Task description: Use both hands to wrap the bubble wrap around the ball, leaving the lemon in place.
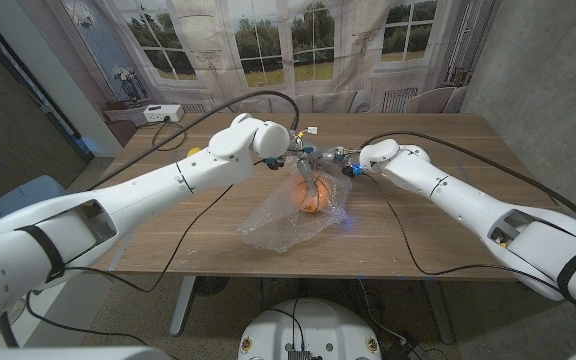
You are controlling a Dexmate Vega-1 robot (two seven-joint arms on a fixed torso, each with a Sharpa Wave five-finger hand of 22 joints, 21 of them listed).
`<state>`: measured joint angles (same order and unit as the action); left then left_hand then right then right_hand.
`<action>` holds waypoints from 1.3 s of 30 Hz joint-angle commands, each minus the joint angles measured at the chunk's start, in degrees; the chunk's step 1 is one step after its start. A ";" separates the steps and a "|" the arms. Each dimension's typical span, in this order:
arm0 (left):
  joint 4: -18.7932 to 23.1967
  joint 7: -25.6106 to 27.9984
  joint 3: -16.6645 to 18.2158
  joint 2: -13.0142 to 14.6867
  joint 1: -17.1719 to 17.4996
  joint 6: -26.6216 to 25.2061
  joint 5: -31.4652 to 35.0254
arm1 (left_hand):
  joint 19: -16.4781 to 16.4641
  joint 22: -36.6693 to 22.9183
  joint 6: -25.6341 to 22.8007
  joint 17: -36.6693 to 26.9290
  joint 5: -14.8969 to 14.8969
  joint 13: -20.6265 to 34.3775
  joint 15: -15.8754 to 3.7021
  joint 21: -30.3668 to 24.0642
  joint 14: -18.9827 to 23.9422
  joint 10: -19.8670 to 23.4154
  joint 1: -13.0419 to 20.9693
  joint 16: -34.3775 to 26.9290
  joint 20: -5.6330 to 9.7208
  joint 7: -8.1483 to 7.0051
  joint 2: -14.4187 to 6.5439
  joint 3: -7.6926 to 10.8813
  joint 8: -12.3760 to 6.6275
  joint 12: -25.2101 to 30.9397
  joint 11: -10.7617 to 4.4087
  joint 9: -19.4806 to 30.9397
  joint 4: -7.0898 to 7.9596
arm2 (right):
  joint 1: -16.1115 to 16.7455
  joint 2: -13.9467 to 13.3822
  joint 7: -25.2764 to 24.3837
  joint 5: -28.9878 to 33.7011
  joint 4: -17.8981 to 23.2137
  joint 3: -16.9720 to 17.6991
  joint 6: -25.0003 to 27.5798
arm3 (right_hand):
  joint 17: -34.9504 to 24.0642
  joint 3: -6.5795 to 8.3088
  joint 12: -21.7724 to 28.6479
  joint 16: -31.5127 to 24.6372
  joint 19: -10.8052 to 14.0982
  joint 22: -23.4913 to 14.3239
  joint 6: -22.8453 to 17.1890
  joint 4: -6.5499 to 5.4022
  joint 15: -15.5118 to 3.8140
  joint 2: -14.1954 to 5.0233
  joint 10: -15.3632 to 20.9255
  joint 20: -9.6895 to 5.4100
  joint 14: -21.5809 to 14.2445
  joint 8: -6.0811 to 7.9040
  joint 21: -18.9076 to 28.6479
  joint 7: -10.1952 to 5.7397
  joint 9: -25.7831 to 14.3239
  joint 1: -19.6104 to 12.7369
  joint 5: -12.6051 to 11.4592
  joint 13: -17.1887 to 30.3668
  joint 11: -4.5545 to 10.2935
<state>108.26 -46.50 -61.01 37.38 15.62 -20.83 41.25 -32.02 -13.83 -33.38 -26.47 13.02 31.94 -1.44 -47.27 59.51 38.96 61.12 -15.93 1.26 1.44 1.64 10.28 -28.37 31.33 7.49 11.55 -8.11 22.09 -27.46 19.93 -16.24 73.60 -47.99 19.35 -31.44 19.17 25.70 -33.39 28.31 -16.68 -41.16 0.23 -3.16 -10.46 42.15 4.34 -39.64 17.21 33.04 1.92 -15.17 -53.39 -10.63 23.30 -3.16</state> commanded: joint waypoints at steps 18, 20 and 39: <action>-0.22 -2.31 3.59 -2.25 4.76 7.38 12.13 | 1.98 0.01 -19.96 -0.93 -1.79 3.70 -11.29 -1.31 8.36 16.56 10.35 -0.62 -0.08 -1.79 -10.14 7.56 1.27 0.17 -15.48 8.41 2.02 | 6.33 1.06 0.35 -6.30 -6.85 11.47 -33.61 | 6.82 -16.66 -14.08 22.60 -31.25 5.68 32.76 -6.99 8.78 11.57 -38.44 4.47 41.55 -6.28 -10.70 -3.06 3.14 28.90 -1.07 -7.06 -4.07; -0.26 -2.39 3.98 -2.36 4.96 7.65 12.08 | 2.11 0.04 -19.88 -0.99 -1.91 3.76 -11.27 -1.38 8.34 16.61 10.30 -0.63 -0.10 -1.81 -10.17 7.58 1.40 0.19 -15.56 8.32 2.00 | 7.64 0.89 -3.75 -4.18 -5.72 12.26 -36.88 | 7.35 -17.14 -14.07 22.88 -32.82 5.85 32.53 -6.93 8.15 11.99 -38.58 4.05 42.96 -6.06 -11.63 -3.23 3.26 29.36 -1.46 -7.32 -3.86; 1.60 -2.98 4.22 -2.83 6.63 7.55 21.86 | 17.97 1.98 1.32 -1.29 -2.51 1.08 -7.35 0.70 -16.70 -3.86 1.04 6.06 -5.76 -5.74 -6.68 2.99 15.13 -9.75 -12.79 4.46 3.54 | 10.79 0.81 -14.90 -0.52 -4.44 16.68 -46.18 | 10.14 -17.32 -12.88 21.66 -27.57 6.24 28.76 -5.68 6.28 11.71 -35.15 3.36 41.02 -4.92 -11.01 -3.84 3.65 28.49 -2.99 -8.49 -2.69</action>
<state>108.48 -49.38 -57.15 34.73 21.15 -13.21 57.08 -20.74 -12.67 -36.78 -28.46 10.15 35.37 -3.78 -48.44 57.89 36.52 60.96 -12.36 -1.56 -1.14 1.51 10.28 -18.16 26.65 1.79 17.19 -8.11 31.31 -26.29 9.20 -17.59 68.41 -33.66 -22.70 -21.33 1.83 12.59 -11.26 0.06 -10.39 -11.79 -5.59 2.77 1.15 6.28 7.30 2.12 12.09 21.60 -2.05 -11.44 -24.50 -13.32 14.88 -5.94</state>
